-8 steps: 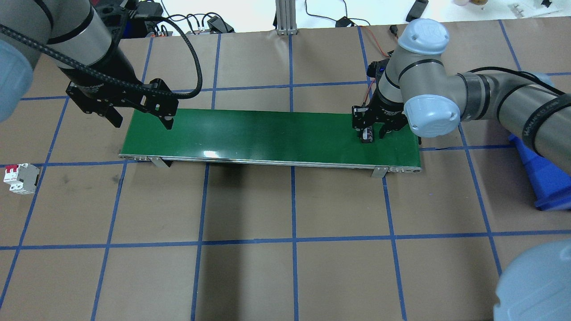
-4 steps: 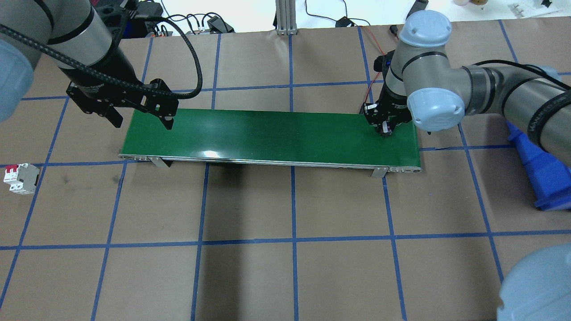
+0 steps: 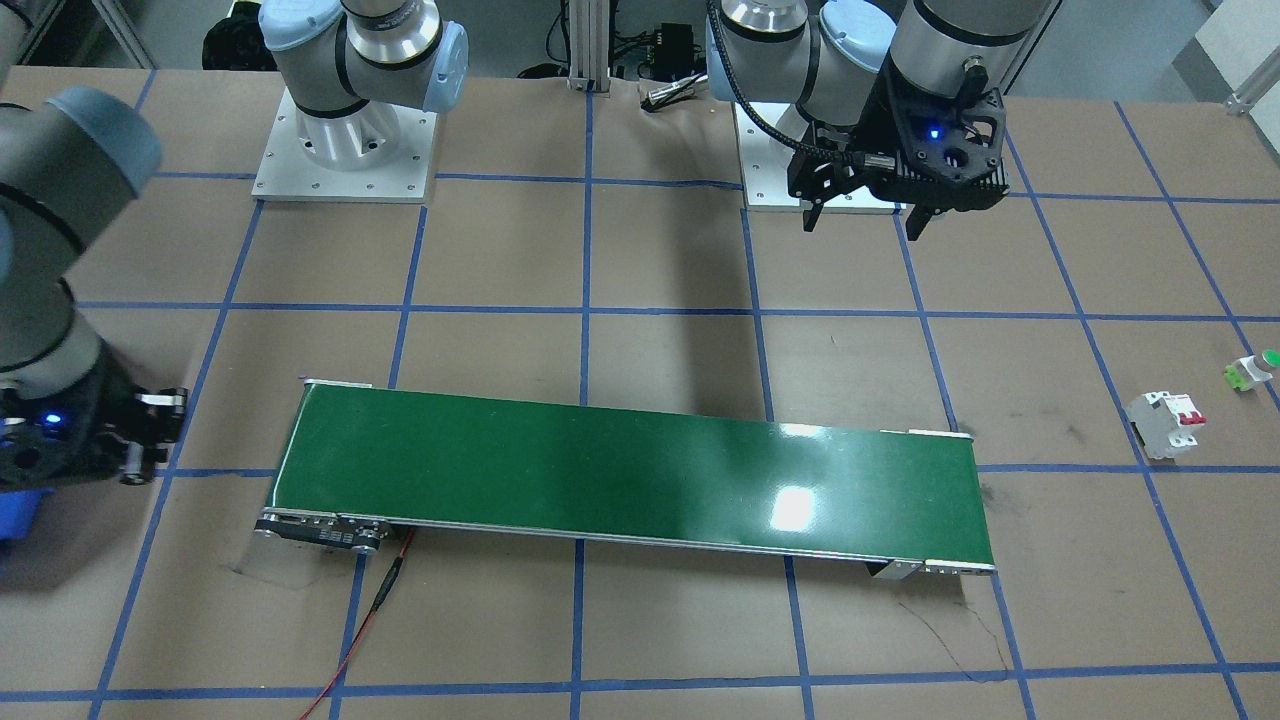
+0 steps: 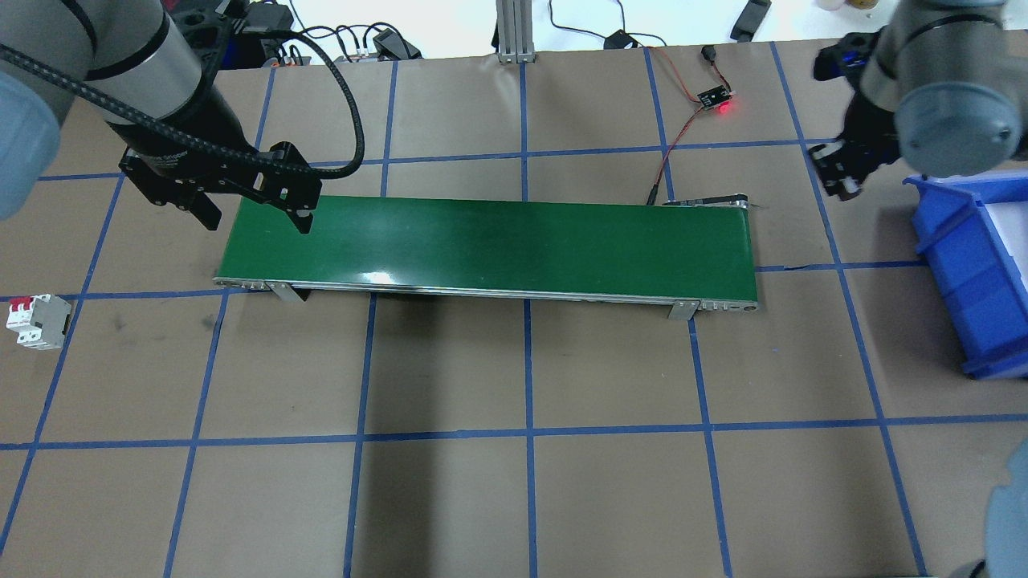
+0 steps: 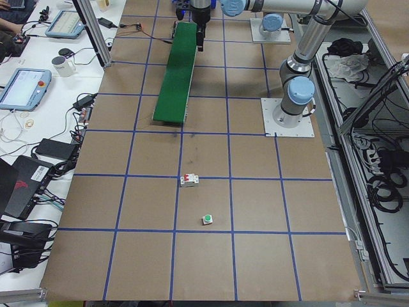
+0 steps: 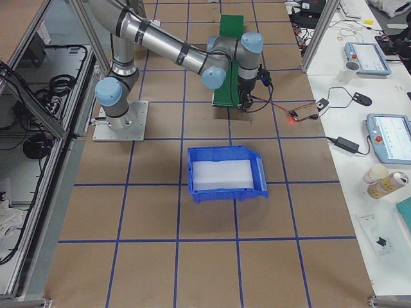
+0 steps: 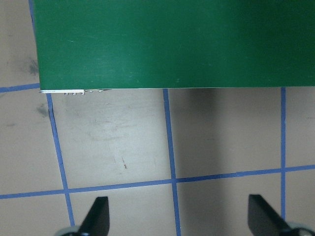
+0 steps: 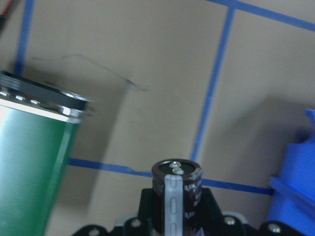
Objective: Move capacitor from left to right
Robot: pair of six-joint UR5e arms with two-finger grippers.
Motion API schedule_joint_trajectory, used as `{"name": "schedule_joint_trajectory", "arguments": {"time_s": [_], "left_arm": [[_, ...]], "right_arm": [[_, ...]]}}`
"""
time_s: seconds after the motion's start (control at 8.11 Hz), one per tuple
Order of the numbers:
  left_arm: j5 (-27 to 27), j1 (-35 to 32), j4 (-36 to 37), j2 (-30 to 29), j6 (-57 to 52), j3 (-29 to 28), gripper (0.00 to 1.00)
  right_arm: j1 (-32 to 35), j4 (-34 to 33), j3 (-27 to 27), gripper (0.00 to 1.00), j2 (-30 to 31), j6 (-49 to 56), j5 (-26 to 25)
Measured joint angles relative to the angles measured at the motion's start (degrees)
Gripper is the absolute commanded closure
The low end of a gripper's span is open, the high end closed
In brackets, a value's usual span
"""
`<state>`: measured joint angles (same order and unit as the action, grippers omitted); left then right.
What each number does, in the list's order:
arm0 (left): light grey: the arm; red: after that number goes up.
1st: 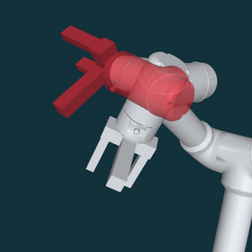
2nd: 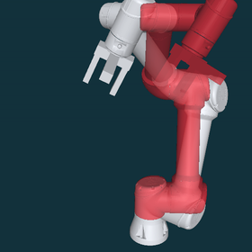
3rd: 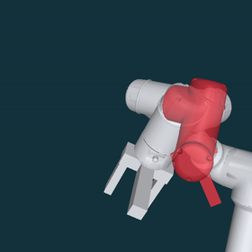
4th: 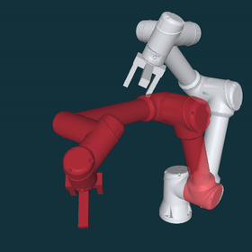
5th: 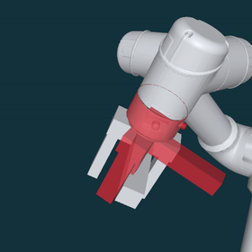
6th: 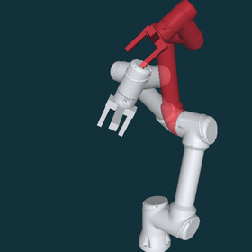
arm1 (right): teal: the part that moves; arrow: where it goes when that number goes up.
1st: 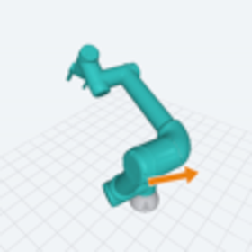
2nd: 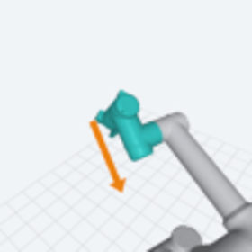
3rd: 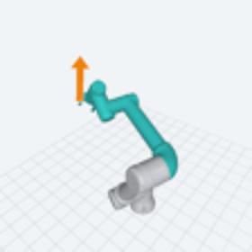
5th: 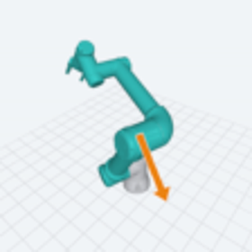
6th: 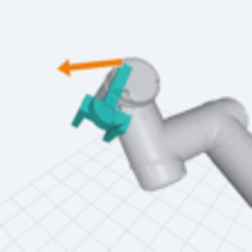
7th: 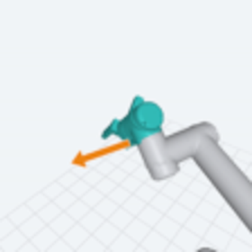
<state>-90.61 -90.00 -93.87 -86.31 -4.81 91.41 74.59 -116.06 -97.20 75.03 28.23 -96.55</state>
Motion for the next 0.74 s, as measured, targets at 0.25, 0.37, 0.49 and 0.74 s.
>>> {"name": "schedule_joint_trajectory", "arguments": {"time_s": [0.25,0.37,0.49,0.74], "left_arm": [[0.0,0.0,0.0,0.0,0.0,0.0,0.0],[0.0,0.0,0.0,0.0,0.0,0.0,0.0],[0.0,0.0,0.0,0.0,0.0,0.0,0.0],[0.0,0.0,0.0,0.0,0.0,0.0,0.0]], "right_arm": [[-12.4,-0.1,1.1,1.0,1.3,21.0,0.2],[-17.2,-0.6,1.7,1.0,1.1,29.8,0.4],[-21.0,-1.9,1.8,0.74,-0.1,36.2,0.6],[-24.7,-4.2,1.5,0.0,-4.1,41.1,0.7]]}}
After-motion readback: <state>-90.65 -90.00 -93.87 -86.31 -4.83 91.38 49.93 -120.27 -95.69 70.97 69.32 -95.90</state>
